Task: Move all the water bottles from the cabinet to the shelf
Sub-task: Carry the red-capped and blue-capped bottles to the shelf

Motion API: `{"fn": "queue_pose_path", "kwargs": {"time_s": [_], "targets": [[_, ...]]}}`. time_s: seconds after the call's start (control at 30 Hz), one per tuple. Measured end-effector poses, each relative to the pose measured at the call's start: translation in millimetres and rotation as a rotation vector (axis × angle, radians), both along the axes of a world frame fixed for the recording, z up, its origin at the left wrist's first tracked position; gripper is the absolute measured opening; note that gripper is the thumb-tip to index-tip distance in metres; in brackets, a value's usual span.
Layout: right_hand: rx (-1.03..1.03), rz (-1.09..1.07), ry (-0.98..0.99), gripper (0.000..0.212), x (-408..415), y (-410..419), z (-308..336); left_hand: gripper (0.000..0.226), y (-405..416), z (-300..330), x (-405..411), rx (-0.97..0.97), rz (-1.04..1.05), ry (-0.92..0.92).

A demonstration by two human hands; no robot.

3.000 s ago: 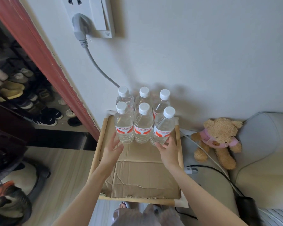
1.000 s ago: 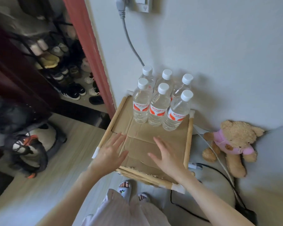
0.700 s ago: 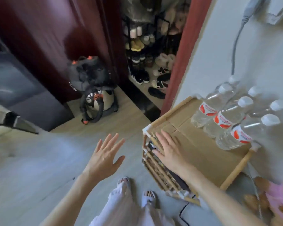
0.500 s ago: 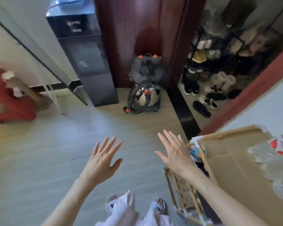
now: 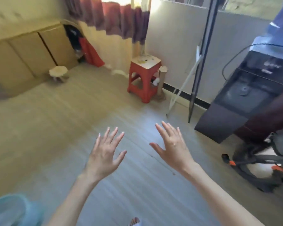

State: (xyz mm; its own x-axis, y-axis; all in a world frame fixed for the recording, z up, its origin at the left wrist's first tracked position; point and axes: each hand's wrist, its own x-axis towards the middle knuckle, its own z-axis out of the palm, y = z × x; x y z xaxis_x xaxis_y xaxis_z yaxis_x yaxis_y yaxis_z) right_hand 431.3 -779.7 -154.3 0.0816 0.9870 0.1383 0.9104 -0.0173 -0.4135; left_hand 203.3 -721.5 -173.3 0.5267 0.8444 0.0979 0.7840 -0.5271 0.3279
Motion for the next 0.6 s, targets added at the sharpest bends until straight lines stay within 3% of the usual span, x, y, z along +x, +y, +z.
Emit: {"fn": "queue_pose_path", "kwargs": {"time_s": [0.33,0.6], "targets": [[0.001,0.41,-0.027,0.078,-150.8,231.8,22.0,0.062,137.5,19.6,-154.4,0.034,0.391,0.034],[0.116,0.598,-0.027,0.069,-250.0,459.9,57.9,0.069,326.7,62.5,-247.4,0.172,0.602,0.035]]}}
